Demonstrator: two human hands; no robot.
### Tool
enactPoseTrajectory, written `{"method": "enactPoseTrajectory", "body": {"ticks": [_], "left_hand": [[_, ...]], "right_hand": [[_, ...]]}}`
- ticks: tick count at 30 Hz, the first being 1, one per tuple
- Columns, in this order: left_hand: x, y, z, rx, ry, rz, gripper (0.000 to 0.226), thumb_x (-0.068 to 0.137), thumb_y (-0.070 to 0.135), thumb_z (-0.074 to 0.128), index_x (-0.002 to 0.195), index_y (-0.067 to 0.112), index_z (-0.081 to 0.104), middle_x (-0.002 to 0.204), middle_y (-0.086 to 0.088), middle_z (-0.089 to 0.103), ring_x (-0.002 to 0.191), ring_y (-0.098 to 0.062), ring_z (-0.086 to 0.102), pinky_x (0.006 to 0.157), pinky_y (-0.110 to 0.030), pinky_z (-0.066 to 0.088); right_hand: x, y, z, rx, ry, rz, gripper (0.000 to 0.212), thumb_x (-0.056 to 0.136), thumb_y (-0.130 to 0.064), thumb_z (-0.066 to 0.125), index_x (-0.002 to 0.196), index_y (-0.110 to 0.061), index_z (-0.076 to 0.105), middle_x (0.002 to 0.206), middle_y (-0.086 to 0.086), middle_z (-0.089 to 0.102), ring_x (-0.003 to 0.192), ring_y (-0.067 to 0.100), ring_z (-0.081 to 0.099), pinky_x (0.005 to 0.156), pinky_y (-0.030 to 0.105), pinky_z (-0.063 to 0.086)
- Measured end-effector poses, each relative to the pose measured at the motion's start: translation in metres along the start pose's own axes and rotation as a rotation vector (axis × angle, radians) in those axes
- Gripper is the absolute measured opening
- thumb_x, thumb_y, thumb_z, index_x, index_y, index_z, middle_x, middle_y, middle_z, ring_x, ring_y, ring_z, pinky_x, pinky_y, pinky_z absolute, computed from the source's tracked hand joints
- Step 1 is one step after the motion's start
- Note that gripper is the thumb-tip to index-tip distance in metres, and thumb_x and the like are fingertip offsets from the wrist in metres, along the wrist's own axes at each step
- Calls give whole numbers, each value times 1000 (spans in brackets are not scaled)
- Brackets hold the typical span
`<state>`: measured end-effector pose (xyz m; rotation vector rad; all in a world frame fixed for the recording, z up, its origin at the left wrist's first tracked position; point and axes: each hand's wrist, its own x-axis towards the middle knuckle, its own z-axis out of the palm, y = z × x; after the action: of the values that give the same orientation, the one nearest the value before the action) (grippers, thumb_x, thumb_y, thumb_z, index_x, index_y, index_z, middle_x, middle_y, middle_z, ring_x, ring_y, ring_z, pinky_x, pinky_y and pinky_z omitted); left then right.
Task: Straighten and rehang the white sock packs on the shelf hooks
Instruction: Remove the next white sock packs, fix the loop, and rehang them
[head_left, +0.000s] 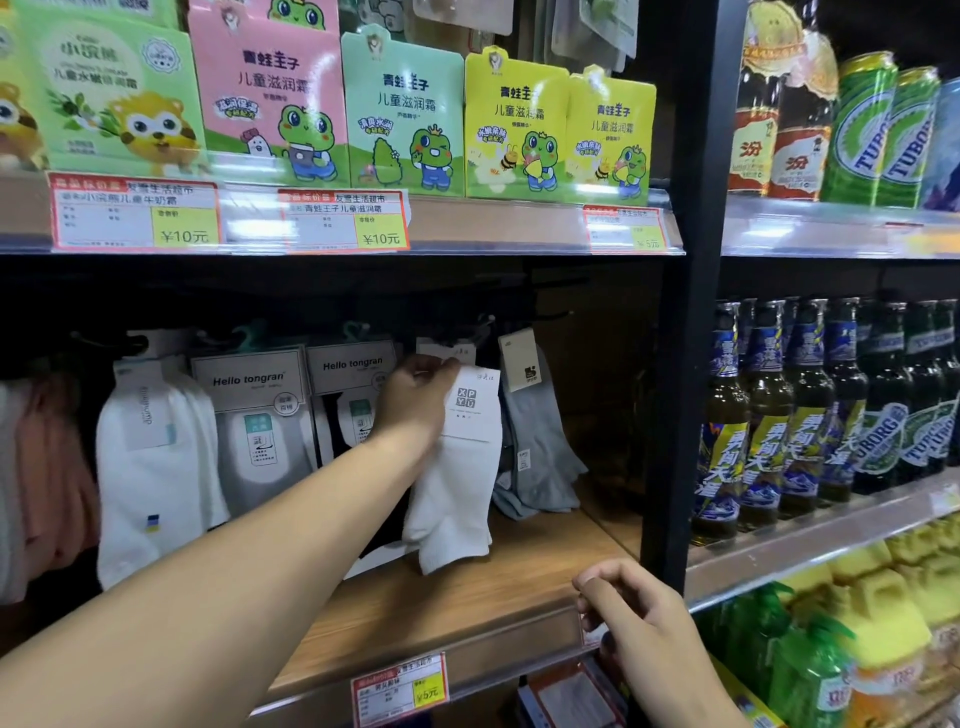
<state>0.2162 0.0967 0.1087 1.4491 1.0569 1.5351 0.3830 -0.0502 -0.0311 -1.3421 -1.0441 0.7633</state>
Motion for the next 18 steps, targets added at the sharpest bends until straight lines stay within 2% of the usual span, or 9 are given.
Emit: {"method": "enactPoseTrajectory", "body": {"ticks": [2, 5, 8, 10, 13, 16, 18], "left_hand": [[-2, -1, -3, -12, 3, -2, 18, 92, 25, 60, 104, 11, 62, 96, -7, 72, 87, -24, 68, 69, -27, 50], [-6, -1, -7, -27, 2, -7, 14, 93, 21, 59, 105, 14, 60, 90, 2, 68, 81, -15, 64, 64, -23, 46], [-9, -1, -11, -31, 3, -17, 21, 90, 14, 59, 111, 14, 60, 94, 1, 66, 85, -17, 61, 66, -22, 45], [-11, -2, -14, -42, -2, -23, 21, 88, 10, 58, 107, 16, 60, 93, 1, 66, 81, -14, 62, 65, -22, 46], [-12, -4, -20, -62, -13, -36, 20, 87, 9, 59, 105, 16, 61, 92, 3, 68, 79, -10, 63, 63, -22, 48], [-11, -5, -27, -75, -13, -24, 25, 87, 11, 61, 112, 14, 63, 100, 0, 69, 88, -15, 65, 70, -24, 49], [-12, -5, -31, -103, -18, -9, 26, 88, 9, 62, 113, 13, 63, 98, 0, 70, 88, -14, 66, 69, -22, 49]], "right_hand": [[0, 1, 0, 2, -5, 0, 21, 91, -12, 68, 70, -15, 74, 62, 2, 70, 65, 17, 63, 64, 32, 46], [1, 1, 2, 1, -15, -1, 22, 90, -13, 69, 69, -15, 74, 62, 2, 70, 66, 19, 63, 66, 35, 47], [3, -1, 5, -11, -25, -16, 21, 90, -15, 68, 70, -16, 73, 63, 3, 70, 68, 21, 64, 66, 35, 48], [4, -7, 9, -14, -39, -35, 20, 91, -16, 67, 72, -16, 73, 64, 2, 70, 68, 19, 63, 64, 33, 49], [12, -26, 18, 18, -54, -74, 20, 92, -19, 66, 74, -17, 73, 66, 2, 69, 64, 16, 61, 54, 27, 47], [31, -58, 30, 50, -33, -178, 18, 93, -19, 64, 77, -19, 72, 68, 0, 68, 65, 16, 61, 58, 32, 46], [49, -84, 41, 82, -18, -235, 16, 93, -19, 64, 79, -18, 71, 67, -2, 66, 63, 15, 61, 58, 34, 47]]}}
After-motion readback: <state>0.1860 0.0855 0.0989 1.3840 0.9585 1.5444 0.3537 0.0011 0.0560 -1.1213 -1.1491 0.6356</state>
